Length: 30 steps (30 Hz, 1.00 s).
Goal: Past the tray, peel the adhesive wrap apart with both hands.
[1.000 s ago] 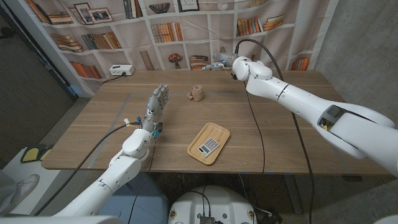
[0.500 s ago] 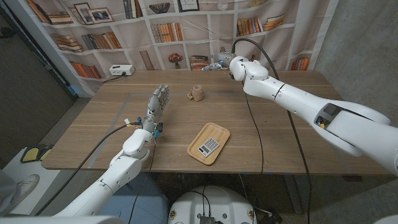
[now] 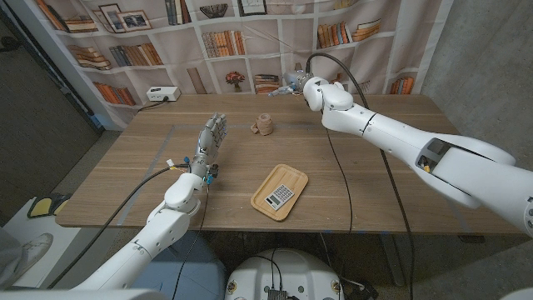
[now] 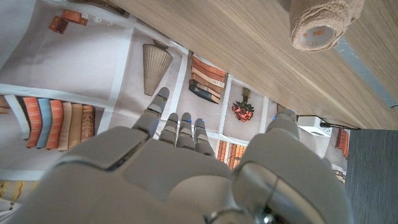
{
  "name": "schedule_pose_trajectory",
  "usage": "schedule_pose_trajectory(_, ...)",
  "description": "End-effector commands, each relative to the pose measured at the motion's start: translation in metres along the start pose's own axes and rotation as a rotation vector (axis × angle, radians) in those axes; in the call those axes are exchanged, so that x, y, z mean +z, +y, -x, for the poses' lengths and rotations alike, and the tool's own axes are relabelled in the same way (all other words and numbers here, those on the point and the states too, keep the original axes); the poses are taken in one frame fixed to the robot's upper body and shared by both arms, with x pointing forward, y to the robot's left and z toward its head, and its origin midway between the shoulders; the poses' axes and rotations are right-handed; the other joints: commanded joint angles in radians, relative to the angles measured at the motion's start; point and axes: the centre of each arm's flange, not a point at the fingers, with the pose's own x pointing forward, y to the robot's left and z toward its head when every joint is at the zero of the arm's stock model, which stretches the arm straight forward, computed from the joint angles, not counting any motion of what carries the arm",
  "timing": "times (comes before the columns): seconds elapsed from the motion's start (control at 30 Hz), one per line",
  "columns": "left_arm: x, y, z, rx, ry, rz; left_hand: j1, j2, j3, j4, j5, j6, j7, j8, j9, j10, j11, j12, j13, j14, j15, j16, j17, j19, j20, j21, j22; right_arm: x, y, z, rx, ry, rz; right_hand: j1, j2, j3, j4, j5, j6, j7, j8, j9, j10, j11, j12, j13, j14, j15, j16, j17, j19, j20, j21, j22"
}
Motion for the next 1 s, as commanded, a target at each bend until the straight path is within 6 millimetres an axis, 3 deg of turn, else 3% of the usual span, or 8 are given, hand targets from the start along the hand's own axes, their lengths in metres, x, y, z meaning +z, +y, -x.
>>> schedule_pose_trajectory(0.03, 0.000, 0.000, 0.000, -0.011, 0.002, 0.000, 0.003, 0.002, 0.003, -0.001, 0.004, 0.004, -0.002, -0.003, 0.002, 0.005, 0.001, 0.000, 0.004, 0.005, 0.004, -0.004, 0.002, 0.005, 0.004, 0.002, 0.002, 0.006, 0.004, -0.002, -0.009, 0.008, 0.027, 0.013, -0.001, 0.007, -0.005, 0.005, 0.010, 0.002, 0.005, 0.004, 0.007, 0.001, 0.004, 0.000, 0.006, 0.001, 0.005, 0.002, 0.012, -0.002, 0.002, 0.000)
schedule_pose_trajectory(0.53, 0.000, 0.000, 0.000, -0.017, 0.005, 0.001, 0.002, 0.001, 0.002, -0.001, 0.004, 0.005, -0.002, -0.003, 0.002, 0.004, 0.002, -0.001, 0.004, 0.006, 0.005, -0.004, 0.002, 0.004, 0.003, 0.002, 0.002, 0.016, 0.009, -0.005, -0.021, -0.001, 0.074, 0.031, 0.000, 0.013, -0.008, 0.008, 0.017, -0.001, 0.005, 0.005, 0.022, -0.006, 0.006, 0.001, 0.017, -0.007, 0.005, 0.002, 0.015, -0.001, -0.002, 0.000)
schedule_pose_trajectory(0.77, 0.000, 0.000, 0.000, -0.018, 0.004, 0.001, 0.002, 0.002, 0.003, -0.001, 0.004, 0.004, -0.003, -0.003, 0.002, 0.005, 0.002, 0.000, 0.004, 0.005, 0.004, -0.005, 0.002, 0.003, 0.004, 0.002, 0.002, 0.020, 0.011, -0.005, -0.041, -0.017, 0.077, 0.056, -0.002, 0.020, -0.006, 0.010, 0.071, -0.016, 0.018, 0.006, 0.097, -0.022, 0.026, 0.003, 0.091, -0.018, 0.023, 0.003, 0.075, -0.009, 0.008, 0.000)
schedule_pose_trajectory(1.0, 0.000, 0.001, 0.001, -0.018, 0.006, 0.003, 0.002, 0.001, 0.003, -0.001, 0.004, 0.006, 0.000, -0.003, 0.002, 0.003, 0.002, -0.001, 0.004, 0.005, 0.004, -0.004, 0.002, 0.003, 0.004, 0.002, 0.002, 0.023, 0.012, -0.006, -0.049, -0.029, 0.074, 0.074, -0.001, 0.026, -0.009, 0.012, 0.082, -0.023, 0.019, 0.007, 0.126, -0.033, 0.032, 0.006, 0.128, -0.039, 0.033, 0.004, 0.098, -0.012, 0.010, 0.001)
